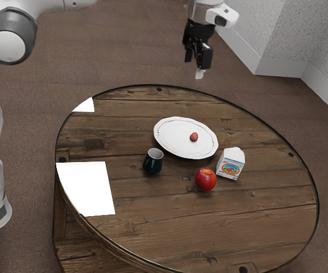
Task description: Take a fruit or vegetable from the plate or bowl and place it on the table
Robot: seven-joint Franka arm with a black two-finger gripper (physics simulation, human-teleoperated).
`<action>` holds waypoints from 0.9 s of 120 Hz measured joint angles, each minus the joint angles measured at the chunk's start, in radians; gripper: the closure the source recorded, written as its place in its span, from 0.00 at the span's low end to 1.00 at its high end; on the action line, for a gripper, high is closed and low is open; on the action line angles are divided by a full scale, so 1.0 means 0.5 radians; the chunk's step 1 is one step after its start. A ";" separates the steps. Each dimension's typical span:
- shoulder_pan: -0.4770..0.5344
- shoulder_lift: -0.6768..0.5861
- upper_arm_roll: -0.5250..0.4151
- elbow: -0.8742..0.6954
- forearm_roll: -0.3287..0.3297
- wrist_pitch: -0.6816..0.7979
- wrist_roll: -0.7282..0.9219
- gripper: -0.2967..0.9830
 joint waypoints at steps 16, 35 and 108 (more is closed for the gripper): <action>0.106 0.001 0.003 0.007 0.004 -0.036 -0.013 0.23; 0.232 -0.003 0.031 0.447 0.008 -0.155 -0.015 0.23; 0.202 0.648 0.009 0.151 -0.084 -0.054 -0.019 0.23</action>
